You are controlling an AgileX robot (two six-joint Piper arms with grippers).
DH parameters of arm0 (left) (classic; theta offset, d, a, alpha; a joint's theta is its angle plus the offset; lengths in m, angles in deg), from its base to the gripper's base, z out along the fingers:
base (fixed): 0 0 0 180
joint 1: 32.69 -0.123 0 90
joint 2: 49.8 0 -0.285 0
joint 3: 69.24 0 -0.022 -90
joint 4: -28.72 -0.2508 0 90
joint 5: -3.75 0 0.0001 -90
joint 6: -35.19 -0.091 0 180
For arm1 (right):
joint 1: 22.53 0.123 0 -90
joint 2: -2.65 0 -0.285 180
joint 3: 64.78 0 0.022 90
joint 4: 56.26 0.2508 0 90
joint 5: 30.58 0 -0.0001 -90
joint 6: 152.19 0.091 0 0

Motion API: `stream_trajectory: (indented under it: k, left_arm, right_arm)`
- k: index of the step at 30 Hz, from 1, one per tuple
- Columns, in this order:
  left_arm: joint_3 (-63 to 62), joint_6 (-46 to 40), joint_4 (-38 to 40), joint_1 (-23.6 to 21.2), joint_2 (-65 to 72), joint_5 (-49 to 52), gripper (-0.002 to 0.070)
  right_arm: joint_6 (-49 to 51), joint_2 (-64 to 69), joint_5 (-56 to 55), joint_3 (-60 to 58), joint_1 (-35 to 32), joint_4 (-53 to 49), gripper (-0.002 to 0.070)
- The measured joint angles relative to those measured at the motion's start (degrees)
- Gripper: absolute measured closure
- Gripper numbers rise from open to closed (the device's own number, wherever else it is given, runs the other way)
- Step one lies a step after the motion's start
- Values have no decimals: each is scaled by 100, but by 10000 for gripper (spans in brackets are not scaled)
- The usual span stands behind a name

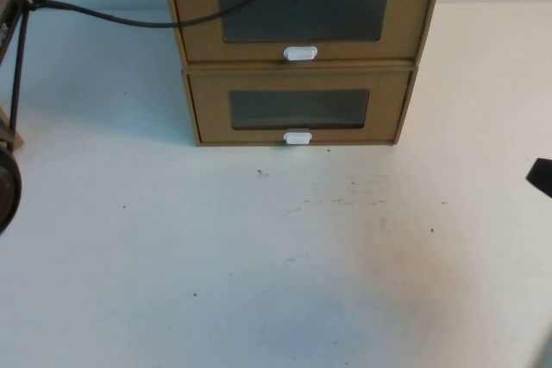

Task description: Open the shoe box

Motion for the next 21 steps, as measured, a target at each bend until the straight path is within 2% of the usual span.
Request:
stream_trajectory:
  k: [3, 11, 16, 21]
  left_arm:
    - [0, -34, 0, 0, 0, 0, 680]
    - [0, -52, 0, 0, 0, 0, 680]
    - [0, -52, 0, 0, 0, 0, 680]
    - [0, -52, 0, 0, 0, 0, 680]
  right_arm:
    - [-171, 724, 185, 203, 274, 132, 696]
    - [-255, 2300, 174, 1649, 1714, 179, 696]
    - [490, 3137, 352, 2632, 1883, 204, 696]
    - [1283, 3623, 1065, 2980, 1805, 212, 696]
